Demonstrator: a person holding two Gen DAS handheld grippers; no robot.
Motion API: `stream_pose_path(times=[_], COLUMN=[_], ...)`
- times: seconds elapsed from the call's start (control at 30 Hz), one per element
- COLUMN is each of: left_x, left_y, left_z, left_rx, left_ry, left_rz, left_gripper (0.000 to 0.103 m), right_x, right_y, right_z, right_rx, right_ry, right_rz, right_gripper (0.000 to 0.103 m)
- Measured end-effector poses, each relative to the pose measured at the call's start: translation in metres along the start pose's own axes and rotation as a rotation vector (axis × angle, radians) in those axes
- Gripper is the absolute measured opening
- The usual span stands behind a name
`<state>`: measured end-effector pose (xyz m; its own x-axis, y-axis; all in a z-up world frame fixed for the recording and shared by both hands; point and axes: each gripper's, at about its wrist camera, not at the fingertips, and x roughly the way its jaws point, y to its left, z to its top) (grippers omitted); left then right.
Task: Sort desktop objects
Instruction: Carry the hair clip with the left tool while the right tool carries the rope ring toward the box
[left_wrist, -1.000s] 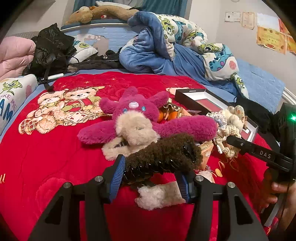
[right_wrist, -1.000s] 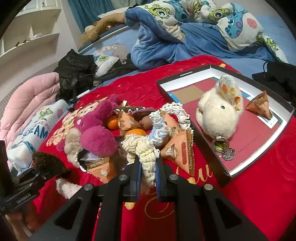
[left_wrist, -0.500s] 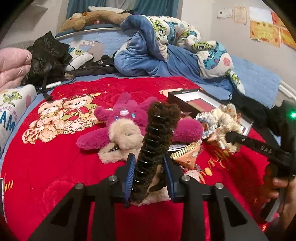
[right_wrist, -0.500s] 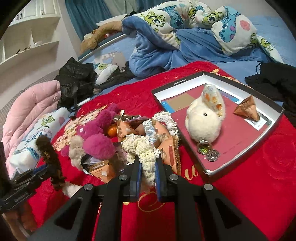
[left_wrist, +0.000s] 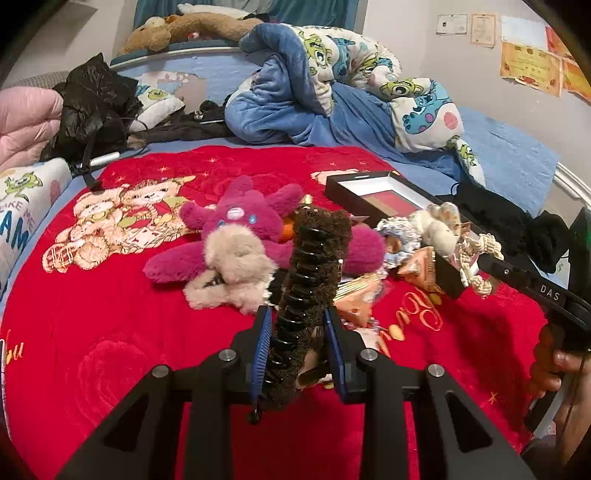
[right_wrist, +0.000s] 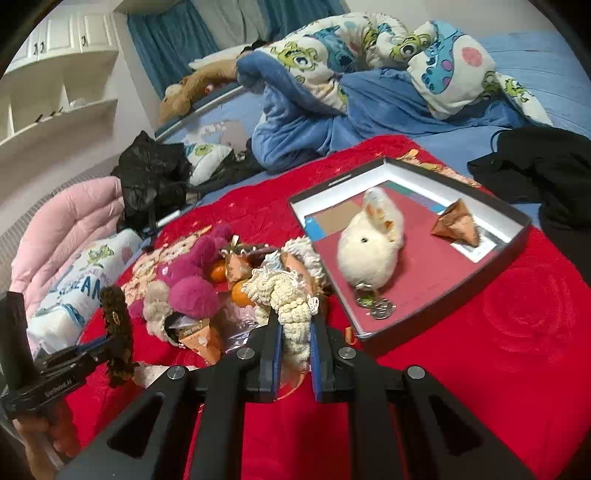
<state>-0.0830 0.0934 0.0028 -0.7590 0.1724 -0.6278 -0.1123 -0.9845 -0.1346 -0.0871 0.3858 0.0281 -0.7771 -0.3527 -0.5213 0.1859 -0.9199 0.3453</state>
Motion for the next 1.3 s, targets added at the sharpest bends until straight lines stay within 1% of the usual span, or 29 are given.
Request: stream_pose_path(times=[0.17,0.27,0.43,0.6,0.77,0.9,1.03,1.3], left_x=[-0.012,-0.015,-0.012,-0.004,0.001,0.006,0.019,0.052], left_y=[-0.029,-0.051,-0.092,-0.13,-0.169,-0.186,-0.196,-0.212], left_z=[0.003,0.005,0.007,0.005,-0.001,-0.003,0.001,0.023], left_rx=[0.041,0.069,0.13,0.159,0.195,0.207,0.198,0.175], left_ry=[-0.013,-0.019,-0.013,0.003,0.018,0.023,0.034,0.038], left_rz=[-0.028,-0.06,-0.128,-0.194,-0.239,-0.262,-0.272,-0.292], left_gripper=[0.03,0.03,0.03,0.03,0.03,0.03,0.03,0.03], right_x=[-0.021,-0.035,-0.061,-0.087,-0.106,-0.117,-0.121,-0.119], right_y=[-0.016,-0.029,-0.057,-0.084,-0.106,-0.115,-0.115,-0.123], right_z=[0.001,-0.001,-0.006,-0.013,-0.018,-0.02,-0.019,-0.011], right_rx=[0.022,0.025,0.064,0.102,0.131,0.147,0.132,0.128], right_ry=[-0.028,-0.041,-0.06,-0.085,-0.101,-0.118,-0.129,-0.144], right_rz=[-0.01,-0.03,-0.077,-0.117,-0.137,-0.13,-0.124,-0.107], right_gripper=[0.013,0.013,0.013,0.013,0.013,0.013,0.013,0.013])
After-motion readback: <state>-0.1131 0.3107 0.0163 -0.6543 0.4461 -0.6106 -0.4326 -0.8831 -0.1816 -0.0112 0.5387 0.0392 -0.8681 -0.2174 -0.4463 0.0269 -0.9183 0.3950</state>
